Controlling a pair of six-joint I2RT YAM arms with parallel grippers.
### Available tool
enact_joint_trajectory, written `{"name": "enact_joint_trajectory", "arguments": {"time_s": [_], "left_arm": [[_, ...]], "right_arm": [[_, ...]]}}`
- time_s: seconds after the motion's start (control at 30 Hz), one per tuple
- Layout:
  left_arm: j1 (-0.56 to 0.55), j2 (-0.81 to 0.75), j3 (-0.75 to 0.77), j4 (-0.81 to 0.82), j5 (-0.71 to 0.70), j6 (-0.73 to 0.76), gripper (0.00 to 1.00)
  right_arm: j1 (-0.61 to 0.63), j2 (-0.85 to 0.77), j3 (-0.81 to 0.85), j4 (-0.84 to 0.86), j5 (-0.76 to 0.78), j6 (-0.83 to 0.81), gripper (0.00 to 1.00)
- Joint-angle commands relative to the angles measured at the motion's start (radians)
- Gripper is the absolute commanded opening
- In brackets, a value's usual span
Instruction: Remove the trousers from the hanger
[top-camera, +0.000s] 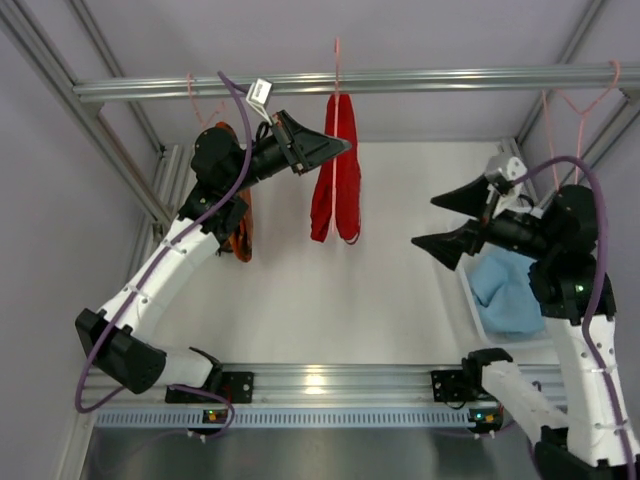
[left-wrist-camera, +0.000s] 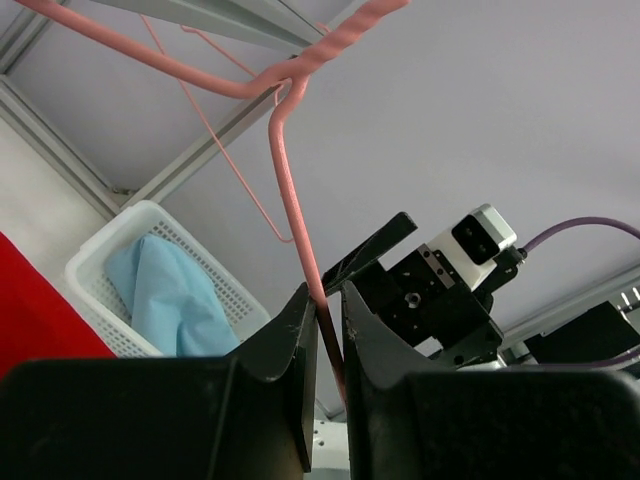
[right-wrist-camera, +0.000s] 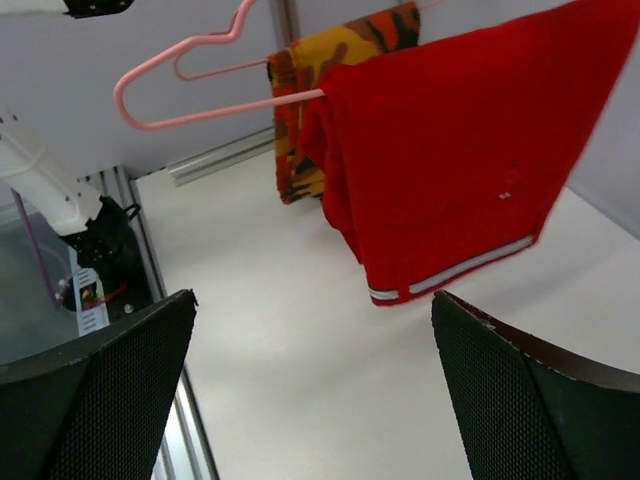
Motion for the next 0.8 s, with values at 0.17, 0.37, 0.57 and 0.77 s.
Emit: {"name": "enact_joint_trajectory", "arguments": {"time_s": [0.17,0.37,0.57,0.77], "left_arm": [[-0.005,-0.078,0.108,0.155,-0.055,0.036,0.0],[-0.005,-0.053,0.148,0.14,-0.066,-0.002,0.0],[-0.005,-0.03,0.203,0.089,-0.084,-0.013,0.0],[-0.005,-0.027,0.247,0.075,-0.089,-0.016,0.0]], "right_arm": [[0.457,0.195,-0.002,0.136,0.594,-0.102,1.0],[0.669,0.212,-0.118,0.347,0.785,-0.181,0.99],[0.773,0.292,-0.161,0.488,0.852,-0.229,0.99],[0.797,0.414,-0.132,0.6,0.906,-0.208,1.0]]}}
